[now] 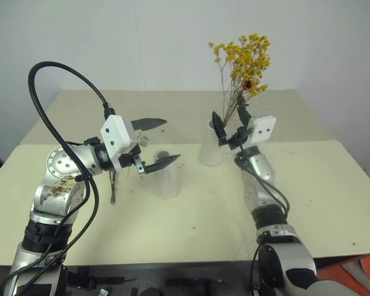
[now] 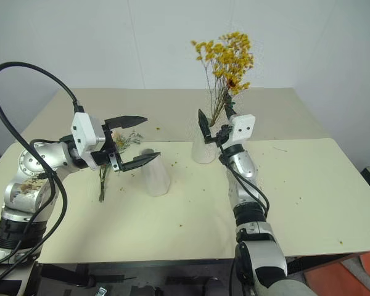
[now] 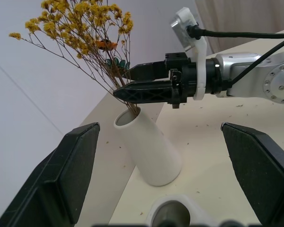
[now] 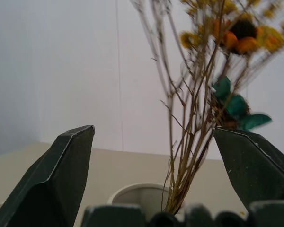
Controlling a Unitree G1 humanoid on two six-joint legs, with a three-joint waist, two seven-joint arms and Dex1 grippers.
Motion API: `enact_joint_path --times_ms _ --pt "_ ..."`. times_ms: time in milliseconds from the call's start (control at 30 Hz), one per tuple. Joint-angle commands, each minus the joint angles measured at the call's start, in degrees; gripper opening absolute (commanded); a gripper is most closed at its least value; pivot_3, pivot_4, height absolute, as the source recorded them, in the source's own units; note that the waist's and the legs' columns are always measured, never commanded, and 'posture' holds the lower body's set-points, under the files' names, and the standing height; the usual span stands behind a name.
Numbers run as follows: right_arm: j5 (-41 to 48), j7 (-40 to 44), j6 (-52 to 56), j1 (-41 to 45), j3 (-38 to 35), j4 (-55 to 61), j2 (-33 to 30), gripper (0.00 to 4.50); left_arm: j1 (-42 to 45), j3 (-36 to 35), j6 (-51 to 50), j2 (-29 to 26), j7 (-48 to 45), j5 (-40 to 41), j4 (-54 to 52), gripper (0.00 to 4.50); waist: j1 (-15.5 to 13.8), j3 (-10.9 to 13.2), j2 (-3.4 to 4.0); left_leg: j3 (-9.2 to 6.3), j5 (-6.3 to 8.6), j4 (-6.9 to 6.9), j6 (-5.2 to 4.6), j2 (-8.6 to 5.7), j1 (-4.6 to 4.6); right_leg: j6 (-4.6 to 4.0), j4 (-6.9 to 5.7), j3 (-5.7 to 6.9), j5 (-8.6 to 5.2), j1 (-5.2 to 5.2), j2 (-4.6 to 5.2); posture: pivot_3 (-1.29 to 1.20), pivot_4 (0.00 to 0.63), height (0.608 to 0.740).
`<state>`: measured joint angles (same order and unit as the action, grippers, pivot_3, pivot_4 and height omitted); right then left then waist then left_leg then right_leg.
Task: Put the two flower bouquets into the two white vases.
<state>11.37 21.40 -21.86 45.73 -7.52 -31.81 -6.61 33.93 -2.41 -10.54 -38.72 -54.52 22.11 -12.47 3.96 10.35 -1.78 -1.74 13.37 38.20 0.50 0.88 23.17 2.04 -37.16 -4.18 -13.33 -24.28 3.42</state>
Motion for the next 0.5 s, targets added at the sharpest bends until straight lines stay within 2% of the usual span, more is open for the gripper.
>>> enact_joint_path --times_ms 33,167,367,500 --pt "-1.68 2.13 0.35 -1.91 2.32 6.32 -1.8 4.47 1.12 -1.17 1.24 -0.22 0.1 0.19 -0.8 4.5 -0.01 0.0 0.0 0.0 0.0 0.0 0.0 0.0 0.0 0.0 0.0 0.0 0.0 0.0 0.0 0.0 0.15 0.74" --pt "-0.74 6.7 0.95 -4.04 4.53 10.64 -3.69 4.47 0.6 -1.09 1.7 -0.33 -0.06 -0.07 -0.51 4.5 0.03 0.0 0.0 0.01 0.0 0.0 0.0 0.0 -0.03 0.0 0.02 -0.01 0.0 0.0 -0.01 0.0 0.15 0.74" --pt "0.0 8.94 4.03 -7.06 5.15 17.28 -7.01 4.47 0.02 -1.54 1.48 -0.65 0.13 0.02 -1.09 4.5 -0.11 0.0 0.0 0.0 0.0 0.0 0.0 0.0 -0.03 0.0 0.03 0.0 0.0 0.01 -0.01 0.0 0.15 0.74" --pt "3.64 15.03 12.35 -12.73 5.11 27.41 -13.66 4.47 -2.67 -4.64 0.32 -1.57 2.26 0.51 -2.54 4.5 -0.47 0.0 -0.01 -0.01 0.0 0.0 0.0 0.0 0.01 0.0 0.03 0.01 0.0 0.02 0.01 0.0 0.15 0.74"
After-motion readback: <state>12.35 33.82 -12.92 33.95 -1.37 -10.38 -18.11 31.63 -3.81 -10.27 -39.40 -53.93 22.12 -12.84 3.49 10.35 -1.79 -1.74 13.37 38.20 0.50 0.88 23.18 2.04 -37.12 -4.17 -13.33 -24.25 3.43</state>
